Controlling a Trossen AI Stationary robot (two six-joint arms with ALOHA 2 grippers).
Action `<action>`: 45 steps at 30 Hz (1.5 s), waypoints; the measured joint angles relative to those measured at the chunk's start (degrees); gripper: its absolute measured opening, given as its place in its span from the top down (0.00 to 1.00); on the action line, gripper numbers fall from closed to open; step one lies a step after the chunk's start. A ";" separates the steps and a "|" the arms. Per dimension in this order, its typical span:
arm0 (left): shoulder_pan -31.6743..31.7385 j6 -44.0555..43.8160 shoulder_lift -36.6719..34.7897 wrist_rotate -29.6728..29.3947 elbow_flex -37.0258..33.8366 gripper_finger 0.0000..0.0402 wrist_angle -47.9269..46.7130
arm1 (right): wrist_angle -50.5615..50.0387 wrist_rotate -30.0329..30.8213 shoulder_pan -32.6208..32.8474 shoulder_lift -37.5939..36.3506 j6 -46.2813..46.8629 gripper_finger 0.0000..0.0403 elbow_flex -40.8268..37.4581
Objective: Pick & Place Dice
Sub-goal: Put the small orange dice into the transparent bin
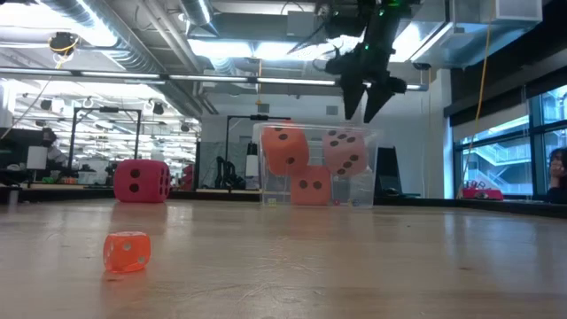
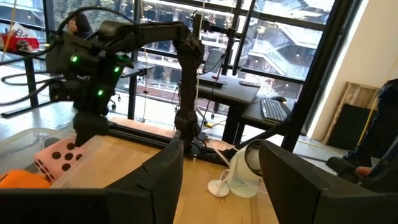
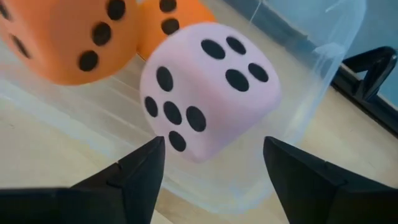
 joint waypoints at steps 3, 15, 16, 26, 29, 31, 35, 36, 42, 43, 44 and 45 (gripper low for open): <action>0.00 -0.01 0.00 -0.12 0.00 0.50 0.01 | 0.40 0.04 0.01 -2.29 0.33 0.34 0.00; 5.04 -3.75 3.84 11.47 12.15 0.50 -18.23 | 0.71 0.44 4.14 -14.23 2.34 0.35 0.00; 5.80 -4.77 4.77 12.66 14.61 0.50 -21.91 | 0.72 0.42 4.67 -15.01 3.07 0.35 0.01; 15.70 -14.89 13.76 27.22 22.12 0.50 -49.71 | 0.50 0.63 11.02 -22.75 6.86 0.35 0.02; 17.87 -14.94 18.16 34.39 20.81 0.50 -49.96 | 0.48 0.69 12.91 -25.12 8.39 0.35 0.02; 18.65 -13.37 21.72 39.48 20.37 0.50 -49.72 | 0.50 0.70 14.91 -26.31 10.20 0.35 0.02; 18.86 -8.70 28.48 49.28 20.37 0.50 -46.64 | 0.45 2.75 18.92 -27.82 12.60 0.35 0.02; 18.86 -7.55 29.85 51.94 20.38 0.50 -45.24 | 0.41 3.43 19.85 -27.89 13.16 0.35 0.05; 18.63 -4.43 37.15 62.09 20.41 0.50 -39.34 | -0.37 4.39 24.69 -27.75 15.25 0.35 0.07; 18.36 -3.87 38.32 62.84 20.41 0.50 -39.27 | -0.39 5.05 25.50 -27.68 15.76 0.35 0.07; 18.11 -3.33 39.69 63.15 20.41 0.50 -39.27 | -0.39 5.83 26.27 -27.65 16.38 0.35 0.07; 17.80 -2.67 41.07 63.20 20.41 0.50 -39.17 | -0.39 6.66 27.02 -27.65 16.92 0.35 0.07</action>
